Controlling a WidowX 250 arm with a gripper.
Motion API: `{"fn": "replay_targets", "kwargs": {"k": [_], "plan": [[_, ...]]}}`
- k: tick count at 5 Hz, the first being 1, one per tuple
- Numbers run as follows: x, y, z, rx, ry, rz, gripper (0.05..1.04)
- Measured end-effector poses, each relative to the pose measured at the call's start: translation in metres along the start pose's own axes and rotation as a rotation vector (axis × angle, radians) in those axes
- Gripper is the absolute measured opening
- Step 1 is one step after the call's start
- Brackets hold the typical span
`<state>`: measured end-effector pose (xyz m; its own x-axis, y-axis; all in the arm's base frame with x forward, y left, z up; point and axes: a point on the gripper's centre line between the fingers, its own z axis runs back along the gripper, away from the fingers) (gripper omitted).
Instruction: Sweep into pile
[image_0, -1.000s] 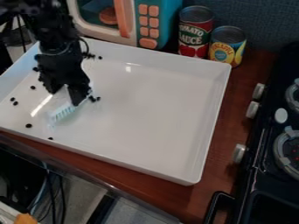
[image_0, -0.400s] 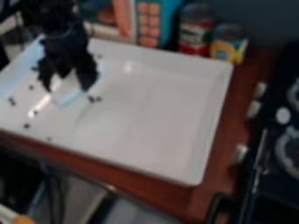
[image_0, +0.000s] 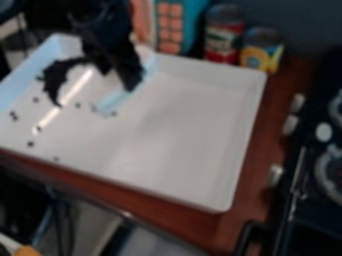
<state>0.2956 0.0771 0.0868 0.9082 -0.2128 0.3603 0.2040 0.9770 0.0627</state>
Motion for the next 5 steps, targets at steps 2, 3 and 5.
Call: {"fn": "replay_targets", "kwargs": {"k": [2,3,5], "plan": [[-0.029,0.012,-0.056,-0.031,0.131,0.042,0.719],[-0.030,0.022,-0.058,-0.012,0.136,0.062,0.719],[-0.027,0.073,-0.060,0.050,0.143,0.127,0.719]]}}
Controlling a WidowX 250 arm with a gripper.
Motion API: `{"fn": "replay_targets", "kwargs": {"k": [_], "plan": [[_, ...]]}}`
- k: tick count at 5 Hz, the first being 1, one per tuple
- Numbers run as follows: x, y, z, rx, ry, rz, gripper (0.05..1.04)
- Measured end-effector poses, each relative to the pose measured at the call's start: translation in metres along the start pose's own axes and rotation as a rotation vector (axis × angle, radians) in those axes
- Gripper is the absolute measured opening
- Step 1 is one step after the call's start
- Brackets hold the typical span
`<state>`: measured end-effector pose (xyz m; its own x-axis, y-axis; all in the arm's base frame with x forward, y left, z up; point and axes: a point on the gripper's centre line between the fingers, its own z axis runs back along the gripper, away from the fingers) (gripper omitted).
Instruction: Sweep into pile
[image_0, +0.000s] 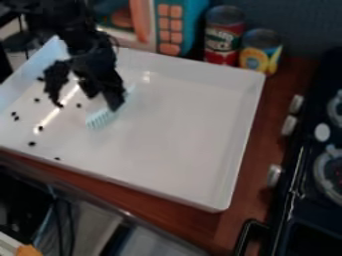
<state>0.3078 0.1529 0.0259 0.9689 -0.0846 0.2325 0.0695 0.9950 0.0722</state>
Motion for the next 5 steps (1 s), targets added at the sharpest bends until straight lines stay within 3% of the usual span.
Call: {"fn": "replay_targets", "kwargs": {"k": [3,4,5], "plan": [[-0.007,0.053,0.006,0.080,0.106,0.068,0.719],[-0.007,0.057,0.005,0.096,0.113,0.078,0.719],[-0.003,0.044,0.005,0.081,0.095,0.051,0.719]]}}
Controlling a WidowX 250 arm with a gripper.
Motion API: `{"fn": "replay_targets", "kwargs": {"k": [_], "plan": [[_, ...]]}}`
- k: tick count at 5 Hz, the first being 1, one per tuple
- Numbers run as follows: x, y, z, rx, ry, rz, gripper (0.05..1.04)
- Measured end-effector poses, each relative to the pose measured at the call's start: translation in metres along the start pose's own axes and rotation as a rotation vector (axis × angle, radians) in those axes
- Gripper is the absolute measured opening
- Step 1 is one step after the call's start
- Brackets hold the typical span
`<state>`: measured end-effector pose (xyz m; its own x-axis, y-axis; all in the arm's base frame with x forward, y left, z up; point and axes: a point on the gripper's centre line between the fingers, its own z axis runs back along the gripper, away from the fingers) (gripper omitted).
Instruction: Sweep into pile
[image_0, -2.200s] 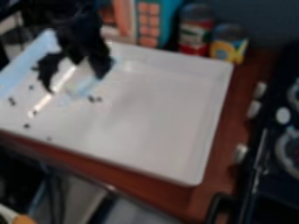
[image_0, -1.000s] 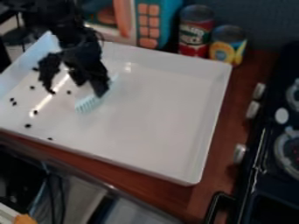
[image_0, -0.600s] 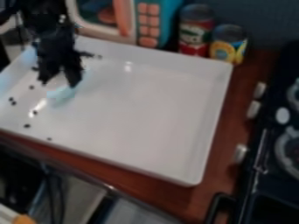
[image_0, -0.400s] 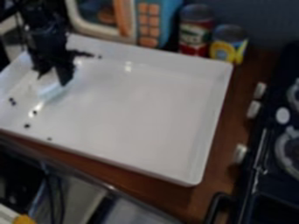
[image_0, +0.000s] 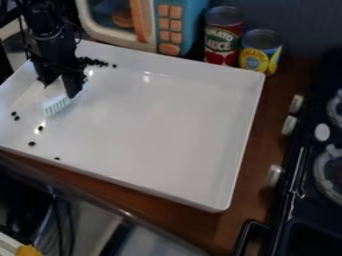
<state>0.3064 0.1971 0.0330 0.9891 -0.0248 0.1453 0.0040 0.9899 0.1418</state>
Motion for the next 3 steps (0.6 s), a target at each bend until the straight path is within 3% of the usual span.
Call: {"fn": "replay_targets", "kwargs": {"k": [1,2,3], "plan": [[0.009,-0.038,0.014,-0.037,-0.046,-0.046,0.719],[0.021,-0.083,0.042,-0.063,-0.130,-0.095,0.719],[0.026,-0.131,0.054,-0.082,-0.161,-0.166,0.719]]}}
